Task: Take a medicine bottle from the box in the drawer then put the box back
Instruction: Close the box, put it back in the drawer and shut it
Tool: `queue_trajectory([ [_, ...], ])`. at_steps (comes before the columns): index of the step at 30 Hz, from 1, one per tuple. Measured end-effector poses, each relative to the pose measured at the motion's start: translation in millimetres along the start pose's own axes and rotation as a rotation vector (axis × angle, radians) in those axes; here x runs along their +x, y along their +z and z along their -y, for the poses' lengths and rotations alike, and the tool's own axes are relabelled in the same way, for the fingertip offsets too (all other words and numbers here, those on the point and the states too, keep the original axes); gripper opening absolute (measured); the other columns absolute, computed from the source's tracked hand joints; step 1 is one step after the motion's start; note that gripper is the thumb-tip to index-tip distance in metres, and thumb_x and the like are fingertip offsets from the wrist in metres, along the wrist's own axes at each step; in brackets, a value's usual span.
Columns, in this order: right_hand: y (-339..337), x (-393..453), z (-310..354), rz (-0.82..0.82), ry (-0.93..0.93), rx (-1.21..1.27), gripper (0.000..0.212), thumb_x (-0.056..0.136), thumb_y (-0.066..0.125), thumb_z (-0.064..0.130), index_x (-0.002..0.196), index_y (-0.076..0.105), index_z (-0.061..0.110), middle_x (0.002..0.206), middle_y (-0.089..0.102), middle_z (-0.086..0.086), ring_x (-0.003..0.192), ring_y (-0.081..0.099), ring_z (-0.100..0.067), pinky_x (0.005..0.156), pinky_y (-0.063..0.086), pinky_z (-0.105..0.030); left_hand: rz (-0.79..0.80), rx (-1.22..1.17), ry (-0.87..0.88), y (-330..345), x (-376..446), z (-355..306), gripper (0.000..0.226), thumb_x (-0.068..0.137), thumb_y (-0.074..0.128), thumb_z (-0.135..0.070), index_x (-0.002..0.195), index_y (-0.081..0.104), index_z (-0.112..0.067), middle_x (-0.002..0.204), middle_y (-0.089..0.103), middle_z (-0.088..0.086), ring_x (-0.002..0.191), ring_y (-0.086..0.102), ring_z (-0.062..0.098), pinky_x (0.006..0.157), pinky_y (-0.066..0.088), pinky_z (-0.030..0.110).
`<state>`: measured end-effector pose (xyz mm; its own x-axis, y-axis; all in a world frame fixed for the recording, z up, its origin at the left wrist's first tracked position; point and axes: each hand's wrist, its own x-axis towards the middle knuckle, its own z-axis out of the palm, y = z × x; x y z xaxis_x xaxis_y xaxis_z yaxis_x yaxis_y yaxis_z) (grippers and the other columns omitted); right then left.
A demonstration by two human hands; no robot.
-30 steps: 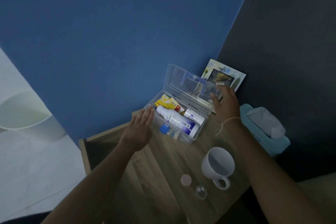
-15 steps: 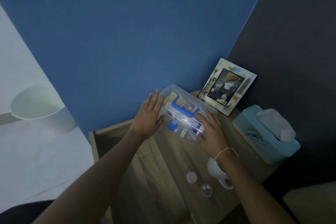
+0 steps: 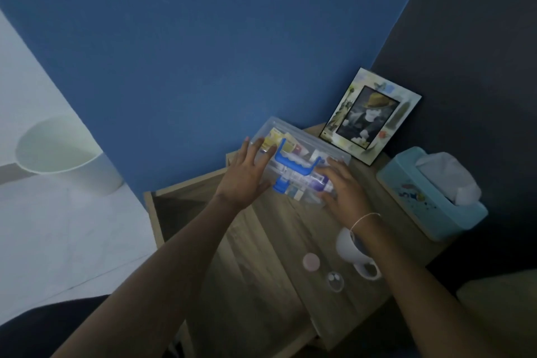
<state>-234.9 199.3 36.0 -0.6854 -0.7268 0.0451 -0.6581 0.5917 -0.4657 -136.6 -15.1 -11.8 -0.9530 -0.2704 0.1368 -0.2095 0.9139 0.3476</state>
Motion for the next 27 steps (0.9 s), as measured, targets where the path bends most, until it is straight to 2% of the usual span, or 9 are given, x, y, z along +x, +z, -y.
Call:
queue_trajectory([
  [4, -3.2, 3.8, -2.2, 0.021, 0.011, 0.026, 0.041, 0.086, 0.064, 0.003, 0.126, 0.056, 0.009, 0.152, 0.036, -0.013, 0.146, 0.022, -0.030, 0.115, 0.031, -0.043, -0.003, 0.076, 0.010, -0.8, -1.2, -5.0, 0.079, 0.088, 0.056, -0.042, 0.150, 0.011, -0.022, 0.158, 0.011, 0.014, 0.147, -0.002, 0.037, 0.117, 0.019, 0.047],
  [7, -5.9, 12.4, -2.8, -0.022, 0.028, 0.076, 0.039, 0.078, 0.067, -0.008, 0.114, 0.059, 0.003, 0.135, 0.051, -0.019, 0.133, 0.042, -0.037, 0.105, 0.040, -0.037, 0.013, 0.080, 0.035, -4.7, -6.1, -8.0, 0.084, 0.085, 0.061, -0.042, 0.149, 0.012, -0.020, 0.158, 0.011, 0.017, 0.147, -0.002, 0.036, 0.118, 0.015, 0.047],
  [8, -5.2, 15.2, -3.0, -0.028, 0.047, 0.070, 0.042, 0.077, 0.068, -0.008, 0.116, 0.058, 0.003, 0.136, 0.050, -0.020, 0.133, 0.042, -0.036, 0.104, 0.040, -0.036, 0.011, 0.085, 0.040, -4.8, -8.9, -9.0, 0.086, 0.083, 0.063, -0.041, 0.149, 0.012, -0.020, 0.158, 0.010, 0.017, 0.147, -0.002, 0.036, 0.118, 0.014, 0.048],
  [10, -0.4, 17.8, -5.1, 0.016, 0.100, 0.033, 0.062, 0.078, 0.070, -0.002, 0.135, 0.046, 0.006, 0.152, 0.034, -0.019, 0.144, 0.027, -0.032, 0.113, 0.029, -0.036, 0.011, 0.128, 0.052, -3.5, -12.6, -10.6, 0.091, 0.080, 0.066, -0.043, 0.149, 0.012, -0.017, 0.159, 0.007, 0.015, 0.147, -0.005, 0.035, 0.118, 0.013, 0.049],
  [12, 6.9, 18.8, -10.4, 0.087, 0.130, -0.061, 0.085, 0.080, 0.072, 0.007, 0.150, 0.025, 0.016, 0.162, 0.011, -0.012, 0.150, 0.006, -0.027, 0.119, 0.015, -0.038, 0.011, 0.208, 0.067, 0.1, -12.2, -12.8, 0.098, 0.077, 0.066, -0.049, 0.149, 0.010, -0.012, 0.160, 0.002, 0.012, 0.147, -0.008, 0.035, 0.118, 0.008, 0.049],
  [14, 10.2, 20.1, -15.5, 0.106, 0.129, -0.139, 0.089, 0.083, 0.070, 0.013, 0.152, 0.014, 0.024, 0.164, 0.003, -0.008, 0.151, -0.002, -0.024, 0.121, 0.012, -0.040, 0.015, 0.261, 0.076, 4.2, -8.6, -16.2, 0.102, 0.076, 0.062, -0.056, 0.148, 0.008, -0.007, 0.161, 0.001, 0.010, 0.147, -0.007, 0.033, 0.119, 0.003, 0.049],
  [17, 11.5, 19.6, -17.3, 0.082, 0.119, -0.156, 0.082, 0.089, 0.063, 0.013, 0.152, 0.012, 0.025, 0.164, 0.003, -0.006, 0.151, -0.003, -0.023, 0.121, 0.010, -0.038, -0.005, 0.249, 0.059, 9.7, -6.1, -18.9, 0.100, 0.076, 0.055, -0.063, 0.147, 0.014, -0.005, 0.160, 0.011, 0.011, 0.147, 0.001, 0.033, 0.120, 0.006, 0.051],
  [21, 20.3, 15.5, -13.4, 0.009, 0.119, -0.192, 0.078, 0.092, 0.055, 0.008, 0.152, 0.008, 0.022, 0.164, 0.002, -0.006, 0.151, -0.004, -0.023, 0.116, -0.001, -0.028, -0.064, 0.211, 0.091, 12.1, -7.6, -13.1, 0.092, 0.079, 0.054, -0.060, 0.146, 0.022, -0.006, 0.157, 0.022, 0.011, 0.146, 0.012, 0.033, 0.119, 0.011, 0.050],
  [27, 11.2, 16.8, -15.1, 0.040, 0.088, -0.169, 0.081, 0.088, 0.063, 0.014, 0.152, 0.013, 0.017, 0.163, 0.010, -0.008, 0.151, 0.004, -0.023, 0.119, 0.006, -0.030, -0.160, 0.109, 0.123, 9.6, -9.9, -9.3, 0.081, 0.081, 0.052, -0.060, 0.139, 0.036, -0.007, 0.152, 0.035, 0.013, 0.142, 0.026, 0.033, 0.116, 0.019, 0.048],
])
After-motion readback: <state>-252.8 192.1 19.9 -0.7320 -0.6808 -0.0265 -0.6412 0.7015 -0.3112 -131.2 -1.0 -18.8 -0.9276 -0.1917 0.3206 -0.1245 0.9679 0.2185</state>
